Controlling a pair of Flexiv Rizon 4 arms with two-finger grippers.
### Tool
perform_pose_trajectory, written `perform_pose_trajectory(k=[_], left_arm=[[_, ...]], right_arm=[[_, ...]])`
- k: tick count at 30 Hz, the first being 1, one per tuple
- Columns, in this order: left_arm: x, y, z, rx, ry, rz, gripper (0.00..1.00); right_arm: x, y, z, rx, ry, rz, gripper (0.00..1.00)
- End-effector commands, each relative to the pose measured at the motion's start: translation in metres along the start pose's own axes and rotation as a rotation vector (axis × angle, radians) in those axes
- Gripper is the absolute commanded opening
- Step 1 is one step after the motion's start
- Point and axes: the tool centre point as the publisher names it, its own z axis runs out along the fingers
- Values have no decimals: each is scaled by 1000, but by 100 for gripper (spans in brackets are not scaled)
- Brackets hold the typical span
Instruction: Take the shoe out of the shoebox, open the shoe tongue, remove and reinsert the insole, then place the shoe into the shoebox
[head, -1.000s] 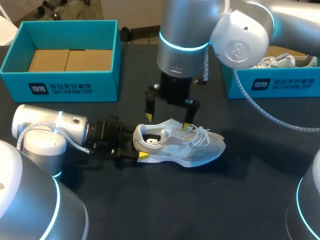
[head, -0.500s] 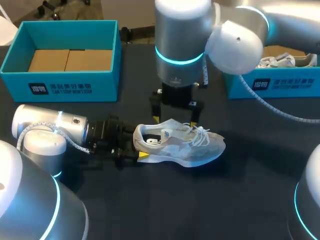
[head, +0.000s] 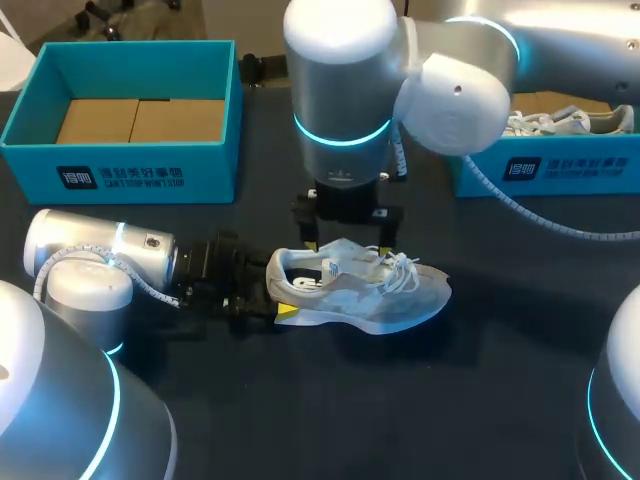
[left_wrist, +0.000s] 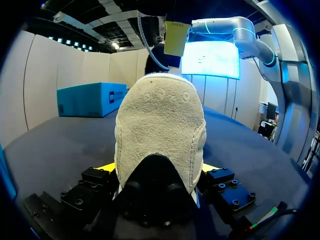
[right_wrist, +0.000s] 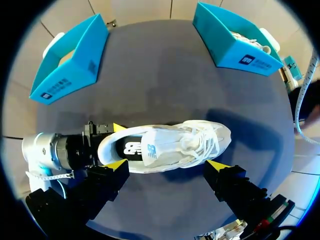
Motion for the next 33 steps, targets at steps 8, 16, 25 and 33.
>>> perform_pose_trajectory(k=[8, 16, 25, 33], left_arm=[[2, 1, 0, -1, -2, 0, 0], [2, 1, 0, -1, -2, 0, 0], [2, 1, 0, -1, -2, 0, 0], [2, 1, 0, -1, -2, 0, 0]], right_arm=[[14, -9, 12, -34, -2, 152, 100], [23, -11, 33, -35, -42, 128, 100], [33, -7, 47, -35, -104, 110, 100], [25, -5, 60, -30, -170, 108, 100]])
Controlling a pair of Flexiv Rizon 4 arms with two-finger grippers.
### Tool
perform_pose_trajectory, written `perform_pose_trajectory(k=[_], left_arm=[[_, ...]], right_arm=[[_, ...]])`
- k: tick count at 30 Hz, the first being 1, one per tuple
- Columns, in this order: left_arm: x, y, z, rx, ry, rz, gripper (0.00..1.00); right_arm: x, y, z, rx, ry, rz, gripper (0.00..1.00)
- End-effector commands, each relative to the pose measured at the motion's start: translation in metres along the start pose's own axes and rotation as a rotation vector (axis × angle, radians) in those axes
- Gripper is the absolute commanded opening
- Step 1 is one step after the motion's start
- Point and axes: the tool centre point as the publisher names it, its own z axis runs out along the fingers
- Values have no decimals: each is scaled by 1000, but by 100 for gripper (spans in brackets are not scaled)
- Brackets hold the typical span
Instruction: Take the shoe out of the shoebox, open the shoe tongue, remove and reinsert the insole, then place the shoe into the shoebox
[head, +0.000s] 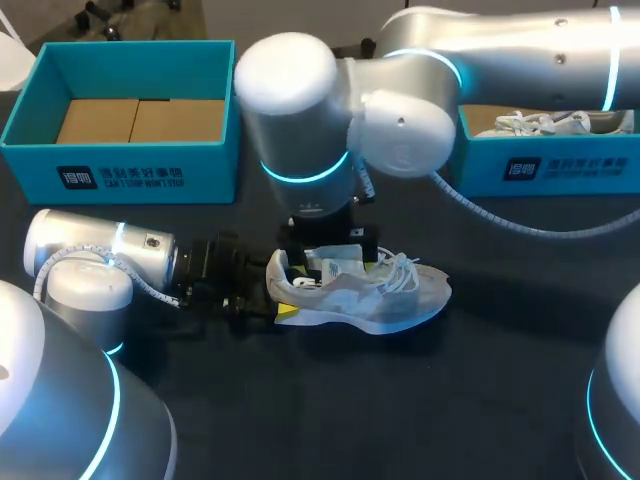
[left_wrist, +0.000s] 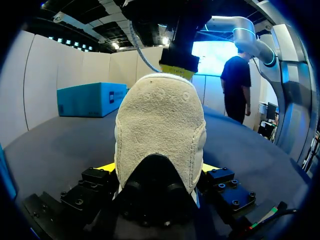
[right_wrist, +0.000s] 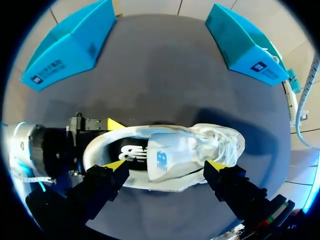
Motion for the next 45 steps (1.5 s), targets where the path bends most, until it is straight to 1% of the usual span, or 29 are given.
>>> perform_pose_trajectory(k=[1, 8, 13, 22, 28, 41, 43, 44, 45], left_arm=[[2, 1, 0, -1, -2, 0, 0], [2, 1, 0, -1, -2, 0, 0], [2, 1, 0, -1, -2, 0, 0], [2, 1, 0, -1, -2, 0, 0], [2, 1, 0, -1, -2, 0, 0], [2, 1, 0, -1, -2, 0, 0], [2, 1, 0, -1, -2, 0, 0], [2, 1, 0, -1, -2, 0, 0], [2, 1, 0, -1, -2, 0, 0]], right_arm=[[8, -4, 6, -1, -88, 192, 100], [10, -7, 15, -4, -136, 209, 100], [7, -7, 22, -6, -166, 227, 100], [2, -3, 30, -25, -262, 231, 100], [-6, 0, 33, -19, -289, 242, 100], [-30, 3, 17, -23, -322, 301, 100], [-32, 3, 13, -27, -322, 310, 49], [-33, 3, 12, -29, -324, 313, 43], [-35, 4, 11, -32, -324, 318, 35]])
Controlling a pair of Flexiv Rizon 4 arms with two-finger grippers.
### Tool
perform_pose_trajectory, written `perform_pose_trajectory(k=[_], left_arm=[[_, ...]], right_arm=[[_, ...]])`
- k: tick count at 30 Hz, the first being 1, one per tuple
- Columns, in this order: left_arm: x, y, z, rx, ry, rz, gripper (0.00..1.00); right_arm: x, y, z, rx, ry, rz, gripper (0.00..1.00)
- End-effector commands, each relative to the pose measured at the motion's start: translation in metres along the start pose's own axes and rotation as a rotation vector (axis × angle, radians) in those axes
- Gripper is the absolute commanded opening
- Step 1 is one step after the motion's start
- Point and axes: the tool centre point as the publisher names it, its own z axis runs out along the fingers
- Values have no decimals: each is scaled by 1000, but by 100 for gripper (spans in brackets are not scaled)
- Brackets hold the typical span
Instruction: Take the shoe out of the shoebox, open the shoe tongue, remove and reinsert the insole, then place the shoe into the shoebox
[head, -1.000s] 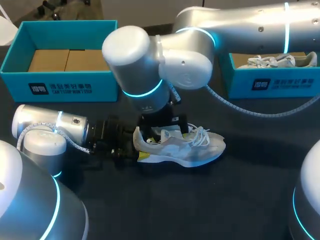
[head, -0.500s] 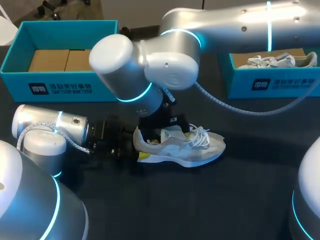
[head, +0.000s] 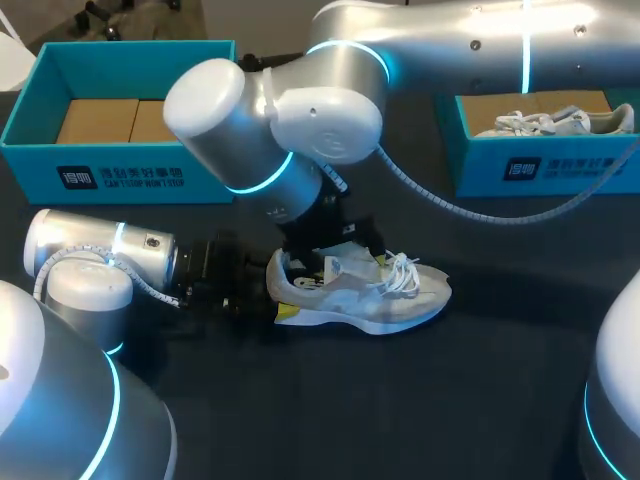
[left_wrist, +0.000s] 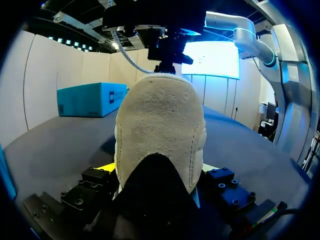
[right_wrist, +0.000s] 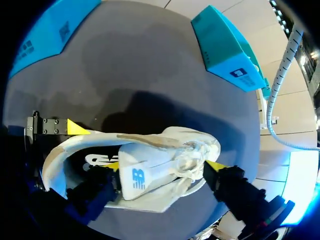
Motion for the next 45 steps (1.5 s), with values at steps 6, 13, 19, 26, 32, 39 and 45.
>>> perform_pose_trajectory(k=[6, 13, 19, 26, 32, 39, 45], left_arm=[[2, 1, 0, -1, -2, -1, 0], [2, 1, 0, -1, -2, -1, 0], [2, 1, 0, -1, -2, -1, 0], [2, 1, 0, -1, -2, -1, 0], [2, 1, 0, -1, -2, -1, 0], [2, 1, 0, -1, -2, -1, 0], [2, 1, 0, -1, -2, -1, 0]], right_arm=[[-12, -1, -5, -20, 9, 377, 0], [-21, 3, -3, -15, 25, 399, 0], [-32, 6, 1, -7, 50, 408, 0], [-56, 13, 6, -11, 64, 428, 0], [-74, 18, 12, -14, 80, 459, 0], [-89, 24, 22, -12, 77, 459, 0], [-97, 23, 38, 11, 83, 469, 0]])
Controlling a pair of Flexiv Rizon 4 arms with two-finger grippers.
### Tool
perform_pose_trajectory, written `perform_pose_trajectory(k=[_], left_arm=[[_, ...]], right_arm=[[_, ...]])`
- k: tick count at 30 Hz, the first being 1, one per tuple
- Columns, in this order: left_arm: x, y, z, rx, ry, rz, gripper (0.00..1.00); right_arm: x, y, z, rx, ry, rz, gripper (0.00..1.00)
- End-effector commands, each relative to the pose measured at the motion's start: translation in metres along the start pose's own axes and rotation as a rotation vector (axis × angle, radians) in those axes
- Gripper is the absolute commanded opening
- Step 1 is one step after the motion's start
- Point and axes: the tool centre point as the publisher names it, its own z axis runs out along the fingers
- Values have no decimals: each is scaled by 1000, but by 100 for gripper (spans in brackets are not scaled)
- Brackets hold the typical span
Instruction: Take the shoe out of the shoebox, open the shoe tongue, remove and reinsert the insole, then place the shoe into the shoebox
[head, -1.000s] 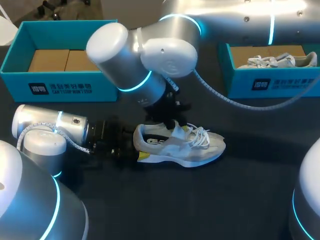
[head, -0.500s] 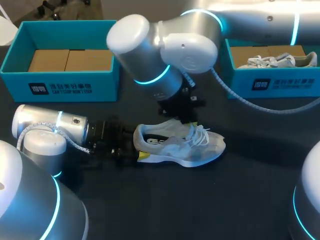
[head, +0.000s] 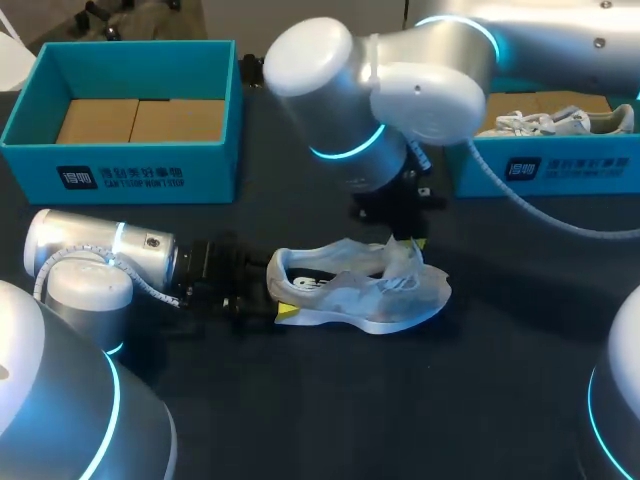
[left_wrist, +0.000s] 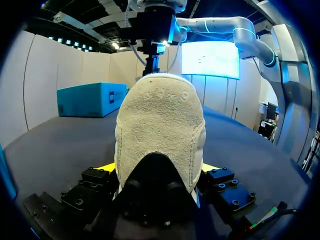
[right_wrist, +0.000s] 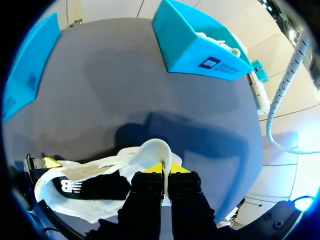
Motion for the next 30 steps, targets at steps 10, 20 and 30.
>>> perform_pose_trajectory(k=[10, 20, 30], left_arm=[[2, 1, 0, -1, -2, 0, 0], [2, 1, 0, -1, -2, 0, 0], [2, 1, 0, -1, -2, 0, 0]], right_arm=[[-11, -7, 51, 68, 18, 276, 0], [-3, -14, 72, 104, 30, 291, 33], [-1, -17, 57, 88, 21, 315, 100]])
